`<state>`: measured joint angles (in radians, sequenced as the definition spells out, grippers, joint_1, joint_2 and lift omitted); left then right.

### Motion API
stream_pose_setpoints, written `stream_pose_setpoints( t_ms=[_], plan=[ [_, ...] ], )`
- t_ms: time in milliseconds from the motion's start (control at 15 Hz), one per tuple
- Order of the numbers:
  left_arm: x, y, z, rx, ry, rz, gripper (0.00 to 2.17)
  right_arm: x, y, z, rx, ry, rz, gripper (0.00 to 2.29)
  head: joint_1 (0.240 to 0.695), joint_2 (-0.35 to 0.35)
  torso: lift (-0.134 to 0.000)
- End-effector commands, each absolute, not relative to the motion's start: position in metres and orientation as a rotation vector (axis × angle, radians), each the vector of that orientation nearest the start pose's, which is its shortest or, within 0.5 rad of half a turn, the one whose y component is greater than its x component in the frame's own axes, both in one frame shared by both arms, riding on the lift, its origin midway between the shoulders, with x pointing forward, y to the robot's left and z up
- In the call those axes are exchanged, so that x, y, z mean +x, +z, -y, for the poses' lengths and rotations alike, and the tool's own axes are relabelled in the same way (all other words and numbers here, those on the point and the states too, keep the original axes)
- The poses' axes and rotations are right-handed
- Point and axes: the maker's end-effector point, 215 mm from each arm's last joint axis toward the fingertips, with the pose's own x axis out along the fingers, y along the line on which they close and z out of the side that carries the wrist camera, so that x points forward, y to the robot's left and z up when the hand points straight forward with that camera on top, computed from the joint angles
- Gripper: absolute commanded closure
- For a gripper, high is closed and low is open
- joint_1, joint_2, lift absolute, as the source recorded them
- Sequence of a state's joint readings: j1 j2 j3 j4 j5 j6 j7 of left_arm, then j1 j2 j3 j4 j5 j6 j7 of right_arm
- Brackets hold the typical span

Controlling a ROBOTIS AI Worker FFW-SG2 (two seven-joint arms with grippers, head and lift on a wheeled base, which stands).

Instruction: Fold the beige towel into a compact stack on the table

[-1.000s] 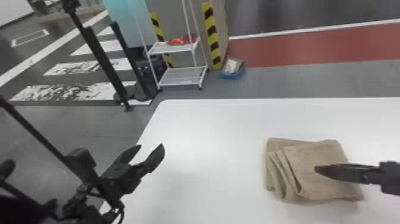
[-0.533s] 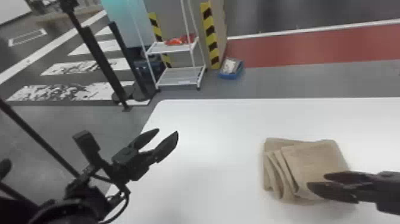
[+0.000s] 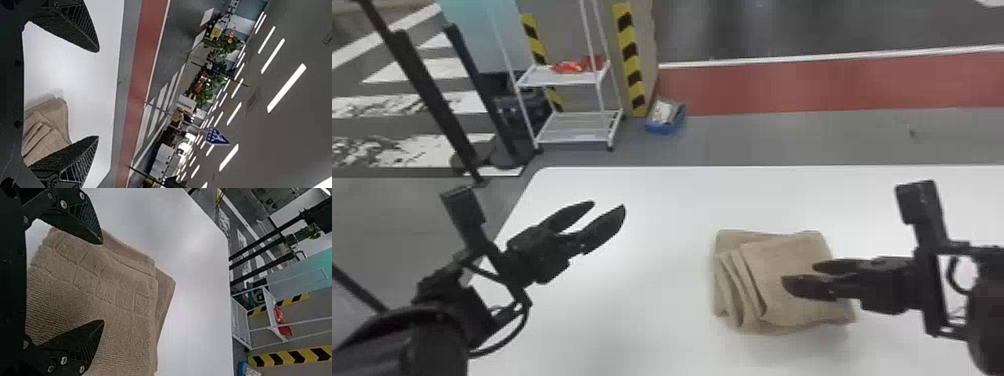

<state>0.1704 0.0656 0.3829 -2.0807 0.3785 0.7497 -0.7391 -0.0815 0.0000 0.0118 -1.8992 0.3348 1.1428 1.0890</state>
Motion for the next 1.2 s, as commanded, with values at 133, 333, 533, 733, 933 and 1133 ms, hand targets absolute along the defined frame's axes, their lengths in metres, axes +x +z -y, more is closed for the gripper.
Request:
stream_pose_setpoints(
  t_ms=[133, 333, 533, 733, 933, 1133],
  plan=[
    [0.471, -0.314, -0.254, -0.377, -0.522, -0.247, 0.09, 0.515, -0.441, 0.077, 0.072, 0.829, -0.772, 0.20, 0.695, 0.172, -0.124],
    [0.464, -0.319, -0.269, -0.377, -0.498, -0.255, 0.09, 0.496, -0.449, 0.057, 0.081, 0.878, -0.824, 0.20, 0.695, 0.191, -0.124],
    [0.461, -0.322, -0.272, -0.379, -0.494, -0.259, 0.09, 0.461, -0.441, 0.037, 0.115, 0.930, -0.878, 0.20, 0.695, 0.242, -0.124],
    [0.461, -0.323, -0.268, -0.383, -0.501, -0.262, 0.09, 0.431, -0.427, 0.026, 0.153, 0.982, -0.890, 0.20, 0.695, 0.283, -0.124],
    [0.461, -0.325, -0.265, -0.378, -0.504, -0.267, 0.09, 0.417, -0.404, 0.028, 0.248, 0.996, -0.887, 0.20, 0.695, 0.296, -0.124],
    [0.462, -0.328, -0.265, -0.372, -0.500, -0.274, 0.09, 0.396, -0.391, 0.002, 0.331, 1.099, -0.874, 0.20, 0.695, 0.300, -0.124]
  ],
)
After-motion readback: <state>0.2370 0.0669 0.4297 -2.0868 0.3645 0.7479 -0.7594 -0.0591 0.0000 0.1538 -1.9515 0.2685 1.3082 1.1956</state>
